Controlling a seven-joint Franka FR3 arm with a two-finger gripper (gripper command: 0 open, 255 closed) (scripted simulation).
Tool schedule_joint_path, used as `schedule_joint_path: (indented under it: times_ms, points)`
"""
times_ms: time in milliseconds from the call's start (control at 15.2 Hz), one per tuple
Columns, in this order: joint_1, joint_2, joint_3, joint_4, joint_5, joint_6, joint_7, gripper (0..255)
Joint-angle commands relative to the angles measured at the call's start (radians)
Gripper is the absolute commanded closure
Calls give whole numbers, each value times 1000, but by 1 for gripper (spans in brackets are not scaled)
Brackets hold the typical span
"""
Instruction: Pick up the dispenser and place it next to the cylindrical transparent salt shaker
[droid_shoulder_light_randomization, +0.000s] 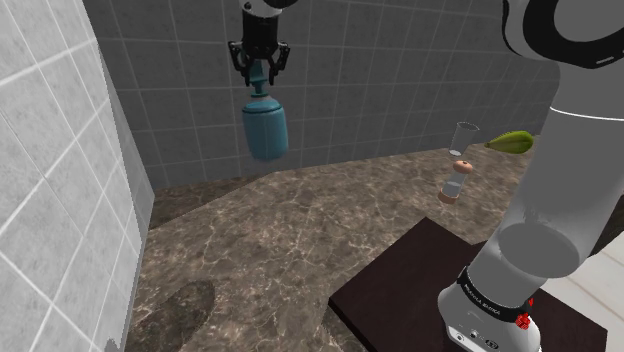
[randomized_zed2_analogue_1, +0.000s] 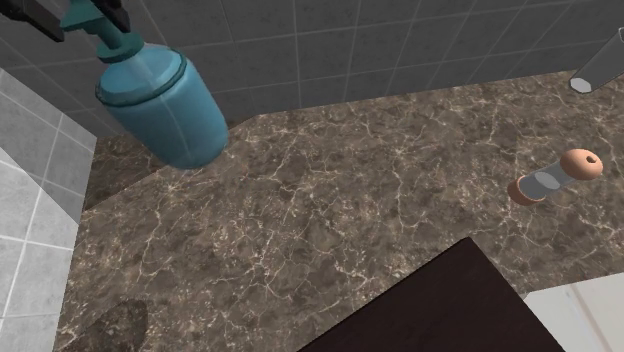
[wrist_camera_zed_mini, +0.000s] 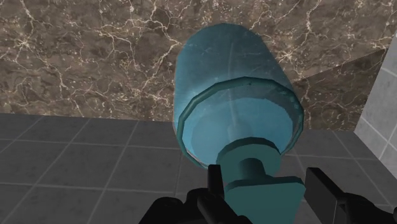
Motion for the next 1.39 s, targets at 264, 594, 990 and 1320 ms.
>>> schedule_joint_path:
  times_ms: [264,594,990,1320]
  points:
    - [11,19,3,107,-4,-88,-13,255]
    - [25,46,6,211,-14,-167,-23,255]
    - [53,95,8,363,-36,-273,-36,255]
    - [91,159,8,531,-68,-378,-49,255]
